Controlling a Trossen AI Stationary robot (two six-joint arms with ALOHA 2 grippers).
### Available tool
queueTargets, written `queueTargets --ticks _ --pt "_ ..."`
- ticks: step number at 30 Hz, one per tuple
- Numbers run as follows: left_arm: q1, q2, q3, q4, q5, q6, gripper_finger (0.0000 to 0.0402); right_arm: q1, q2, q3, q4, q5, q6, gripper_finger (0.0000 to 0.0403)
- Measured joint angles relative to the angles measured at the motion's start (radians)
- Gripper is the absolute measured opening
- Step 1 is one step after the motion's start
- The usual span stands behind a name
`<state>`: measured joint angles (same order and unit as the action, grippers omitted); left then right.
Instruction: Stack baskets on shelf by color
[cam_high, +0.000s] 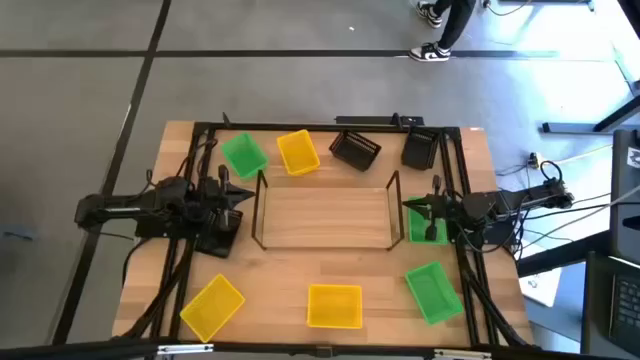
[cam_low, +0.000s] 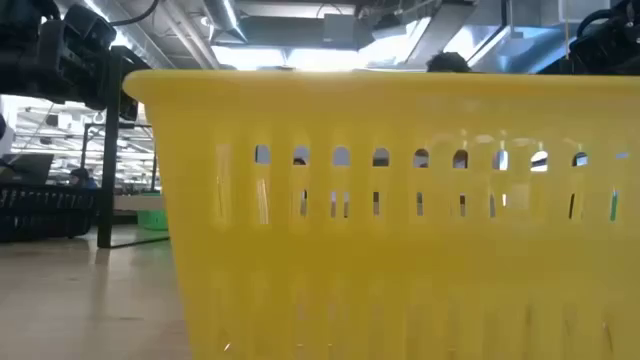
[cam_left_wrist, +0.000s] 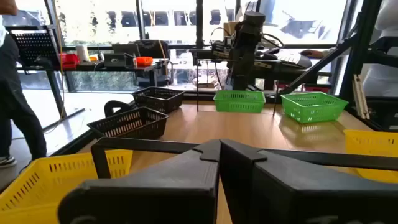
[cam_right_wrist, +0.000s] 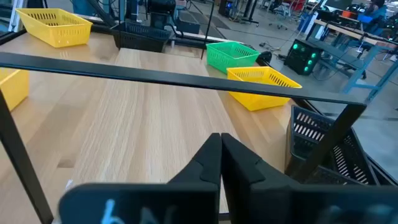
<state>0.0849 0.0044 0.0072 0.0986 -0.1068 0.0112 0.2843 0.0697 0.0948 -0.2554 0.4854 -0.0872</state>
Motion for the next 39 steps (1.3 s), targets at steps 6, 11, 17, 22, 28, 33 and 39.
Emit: queueTargets --ticks 6,11,17,22,28,33,39 --pt "0.0 0.0 0.0 0.0 0.0 0.0 0.0 0.0 0.0 0.0 0.0 0.0 0.0 0.0006" --pt "0.0 0.0 0.0 0.0 0.0 0.0 0.0 0.0 0.0 0.0 0.0 0.0 0.0 0.0006" --pt "0.0 0.0 0.0 0.0 0.0 0.0 0.0 0.0 0.0 0.0 0.0 0.0 0.0 0.0006" --pt "0.0 0.0 0.0 0.0 0.0 0.0 0.0 0.0 0.0 0.0 0.0 0.0 0.0 0.0006" --pt "0.0 0.0 0.0 0.0 0.0 0.0 0.0 0.0 0.0 0.0 0.0 0.0 0.0 0.0006" --pt "0.0 0.0 0.0 0.0 0.0 0.0 0.0 0.0 0.0 0.0 0.0 0.0 0.0 0.0006" --pt "0.0 0.0 0.0 0.0 0.0 0.0 0.0 0.0 0.0 0.0 0.001 0.002 -0.024 0.0006"
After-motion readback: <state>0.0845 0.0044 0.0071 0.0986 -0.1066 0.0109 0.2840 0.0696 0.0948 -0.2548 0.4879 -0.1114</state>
